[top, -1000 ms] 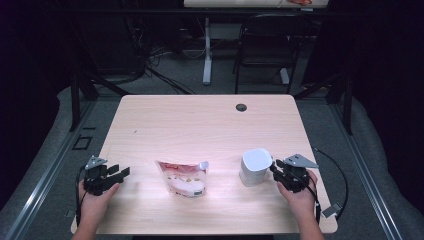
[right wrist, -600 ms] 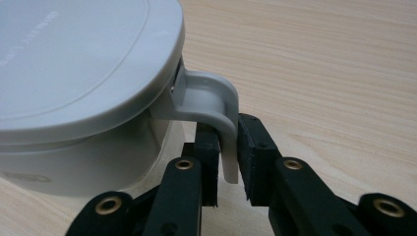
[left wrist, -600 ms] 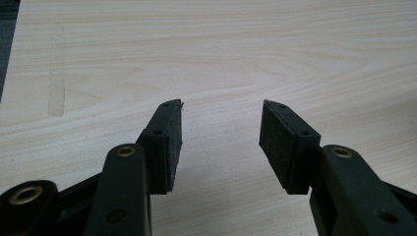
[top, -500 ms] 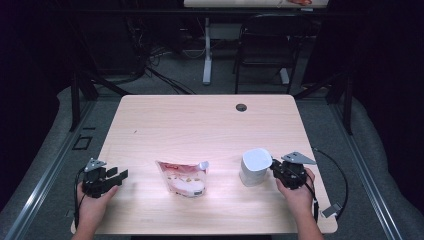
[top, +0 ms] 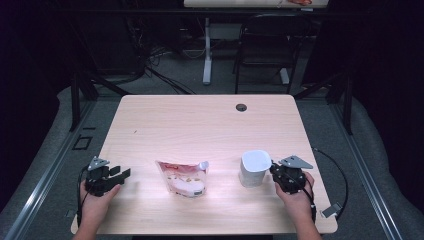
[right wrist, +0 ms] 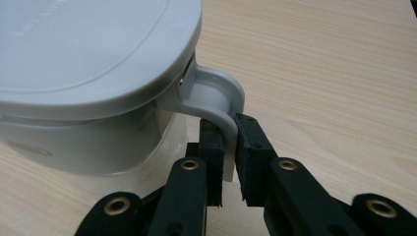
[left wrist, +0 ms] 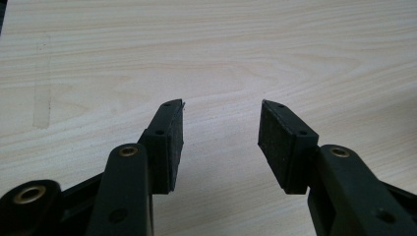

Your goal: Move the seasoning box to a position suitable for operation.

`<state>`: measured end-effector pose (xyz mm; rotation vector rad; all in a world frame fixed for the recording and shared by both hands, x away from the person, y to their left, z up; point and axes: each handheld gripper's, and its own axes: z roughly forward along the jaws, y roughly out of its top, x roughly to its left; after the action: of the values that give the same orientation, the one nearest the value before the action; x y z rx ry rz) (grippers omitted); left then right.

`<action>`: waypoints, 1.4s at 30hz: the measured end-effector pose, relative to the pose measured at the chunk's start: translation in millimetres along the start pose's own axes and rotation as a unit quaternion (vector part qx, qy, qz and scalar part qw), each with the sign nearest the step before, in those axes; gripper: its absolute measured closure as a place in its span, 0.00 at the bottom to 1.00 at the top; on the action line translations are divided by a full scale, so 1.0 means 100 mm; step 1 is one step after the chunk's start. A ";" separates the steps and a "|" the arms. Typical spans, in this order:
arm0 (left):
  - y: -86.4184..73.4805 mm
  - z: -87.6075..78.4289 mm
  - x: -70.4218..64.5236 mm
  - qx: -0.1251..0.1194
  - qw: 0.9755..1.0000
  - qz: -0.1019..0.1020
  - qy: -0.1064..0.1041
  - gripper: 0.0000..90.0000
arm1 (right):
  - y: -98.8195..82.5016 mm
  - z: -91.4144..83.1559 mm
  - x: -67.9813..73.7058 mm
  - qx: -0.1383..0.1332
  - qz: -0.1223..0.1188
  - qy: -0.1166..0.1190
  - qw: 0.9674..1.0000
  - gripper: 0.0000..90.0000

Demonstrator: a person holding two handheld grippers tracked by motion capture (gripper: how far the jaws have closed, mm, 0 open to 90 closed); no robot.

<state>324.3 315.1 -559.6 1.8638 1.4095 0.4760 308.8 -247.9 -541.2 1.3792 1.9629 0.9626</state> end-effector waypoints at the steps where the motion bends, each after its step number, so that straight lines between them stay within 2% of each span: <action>1: 0.00 0.00 -0.01 0.000 1.000 -0.001 0.000 0.58 | -0.01 -0.02 0.02 0.001 0.004 0.000 1.000 0.92; 3: 0.01 0.00 -0.01 0.006 1.000 0.004 -0.003 0.59 | -0.01 -0.04 0.05 0.004 0.004 -0.003 1.000 0.92; 12: 0.01 0.00 -0.05 -0.003 1.000 0.003 -0.004 0.59 | -0.06 -0.13 0.14 0.011 0.011 -0.009 1.000 0.92; 15: 0.01 -0.01 -0.07 -0.002 1.000 0.008 -0.007 0.59 | -0.07 -0.15 0.16 0.012 0.003 -0.002 1.000 0.92; 26: -0.02 -0.05 -0.13 -0.003 1.000 0.010 -0.011 0.59 | -0.11 -0.21 0.30 0.011 -0.004 0.014 1.000 0.92; 36: -0.04 -0.08 -0.24 -0.009 1.000 0.014 -0.018 0.59 | -0.14 -0.27 0.51 0.012 -0.024 0.038 0.999 0.92; 42: -0.02 -0.09 -0.26 -0.010 1.000 0.020 -0.017 0.59 | -0.18 -0.31 0.52 0.011 -0.014 0.048 0.999 0.91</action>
<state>308.0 293.7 -551.8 1.8778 1.3437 0.4750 258.4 -210.0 -538.8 1.3375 2.0629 1.0145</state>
